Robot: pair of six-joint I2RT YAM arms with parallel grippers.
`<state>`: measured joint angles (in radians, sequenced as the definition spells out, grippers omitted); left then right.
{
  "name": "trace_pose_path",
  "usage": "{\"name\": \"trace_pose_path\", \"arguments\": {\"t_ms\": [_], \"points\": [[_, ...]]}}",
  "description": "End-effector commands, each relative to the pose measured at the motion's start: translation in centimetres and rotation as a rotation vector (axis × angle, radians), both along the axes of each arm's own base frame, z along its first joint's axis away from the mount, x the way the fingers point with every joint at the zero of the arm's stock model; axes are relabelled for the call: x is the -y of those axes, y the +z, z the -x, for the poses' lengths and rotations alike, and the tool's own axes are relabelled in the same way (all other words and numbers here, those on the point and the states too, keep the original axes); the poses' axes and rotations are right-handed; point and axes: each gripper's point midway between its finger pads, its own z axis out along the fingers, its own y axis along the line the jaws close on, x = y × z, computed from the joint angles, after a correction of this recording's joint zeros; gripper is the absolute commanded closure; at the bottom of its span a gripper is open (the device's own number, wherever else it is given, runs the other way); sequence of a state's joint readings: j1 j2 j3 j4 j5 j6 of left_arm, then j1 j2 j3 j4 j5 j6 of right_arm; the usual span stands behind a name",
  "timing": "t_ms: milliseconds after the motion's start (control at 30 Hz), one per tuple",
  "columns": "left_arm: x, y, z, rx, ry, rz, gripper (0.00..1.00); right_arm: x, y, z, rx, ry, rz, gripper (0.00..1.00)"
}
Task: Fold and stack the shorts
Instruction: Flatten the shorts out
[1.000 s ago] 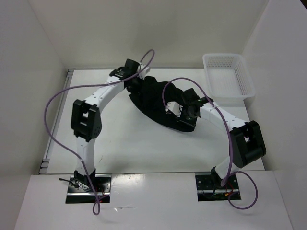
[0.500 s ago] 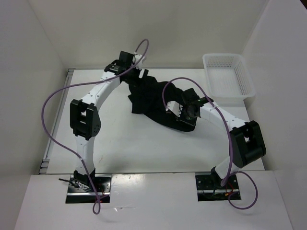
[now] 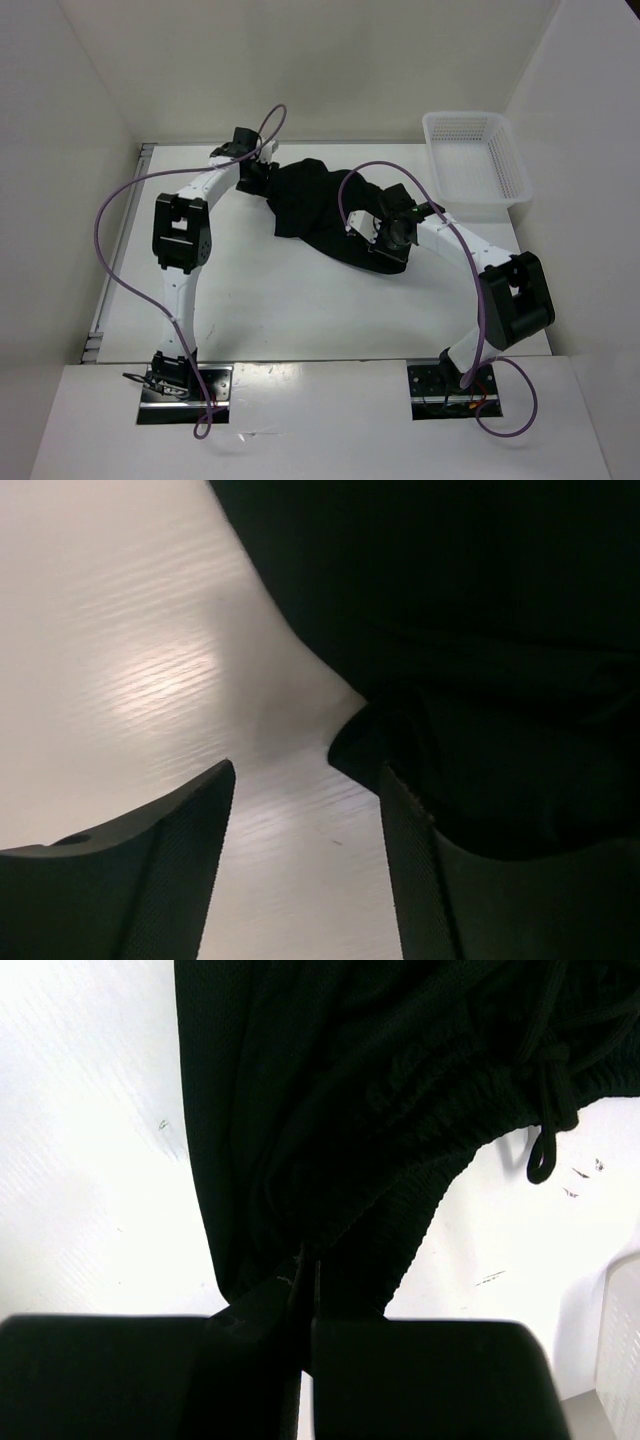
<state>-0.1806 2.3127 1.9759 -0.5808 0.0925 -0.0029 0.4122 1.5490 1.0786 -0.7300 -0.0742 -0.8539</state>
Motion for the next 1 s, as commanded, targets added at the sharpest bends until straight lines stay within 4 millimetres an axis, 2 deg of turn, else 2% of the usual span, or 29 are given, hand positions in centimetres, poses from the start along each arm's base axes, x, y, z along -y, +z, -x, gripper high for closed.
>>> {"name": "trace_pose_path", "arguments": {"t_ms": [0, 167, 200, 267, 300, 367, 567, 633, 700, 733, 767, 833, 867, 900, 967], "points": [[1.7, 0.9, -0.3, 0.021, -0.050, 0.061, 0.31, -0.1, 0.6, -0.8, 0.044, -0.006, -0.012, 1.00], [1.9, -1.4, 0.6, -0.034, -0.059, 0.068, 0.28, 0.0, 0.3, -0.6, 0.027, -0.006, -0.005, 1.00], [2.1, -1.4, 0.6, -0.035, -0.065, 0.076, 0.28, 0.0, 0.3, -0.6, 0.027, -0.006, -0.005, 1.00], [1.8, -3.2, 1.3, -0.084, -0.058, 0.061, 0.31, 0.0, 0.3, -0.6, 0.027, -0.006, -0.005, 1.00], [1.7, -3.2, 1.5, -0.093, -0.057, 0.059, 0.33, 0.0, 0.3, -0.6, 0.027, -0.006, -0.005, 1.00], [1.3, -4.7, 2.0, -0.127, -0.045, 0.035, 0.38, 0.0, 0.3, -0.6, 0.027, -0.006, -0.005, 1.00], [1.4, -5.5, 2.4, -0.149, -0.051, 0.042, 0.50, 0.0, 0.3, -0.6, 0.027, -0.006, -0.005, 1.00], [1.8, -5.9, 2.7, -0.164, -0.063, 0.063, 0.60, -0.1, 0.6, -0.9, 0.036, -0.006, -0.008, 1.00], [2.6, -5.8, 2.9, -0.171, -0.086, 0.103, 0.74, -0.1, 0.6, -0.9, 0.036, -0.006, -0.009, 1.00], [2.8, -5.7, 3.0, -0.173, -0.093, 0.114, 0.89, -0.1, 0.6, -0.9, 0.036, -0.006, -0.009, 1.00], [3.2, -5.6, 3.1, -0.176, -0.104, 0.134, 0.97, -0.1, 0.6, -0.9, 0.036, -0.006, -0.009, 1.00], [3.5, -4.7, 3.5, -0.178, -0.117, 0.156, 1.00, -0.5, 0.9, -1.0, 0.038, -0.012, -0.028, 1.00], [3.7, -4.2, 4.4, -0.209, -0.131, 0.202, 1.00, -1.1, 1.4, -1.2, 0.039, -0.019, -0.063, 1.00], [3.3, -2.5, 4.5, -0.200, -0.131, 0.235, 1.00, -1.6, 1.4, -1.1, 0.020, -0.039, -0.087, 1.00], [2.8, -0.7, 6.0, -0.251, -0.132, 0.302, 1.00, -3.6, 3.7, -2.5, 0.043, -0.045, -0.186, 1.00]]}}
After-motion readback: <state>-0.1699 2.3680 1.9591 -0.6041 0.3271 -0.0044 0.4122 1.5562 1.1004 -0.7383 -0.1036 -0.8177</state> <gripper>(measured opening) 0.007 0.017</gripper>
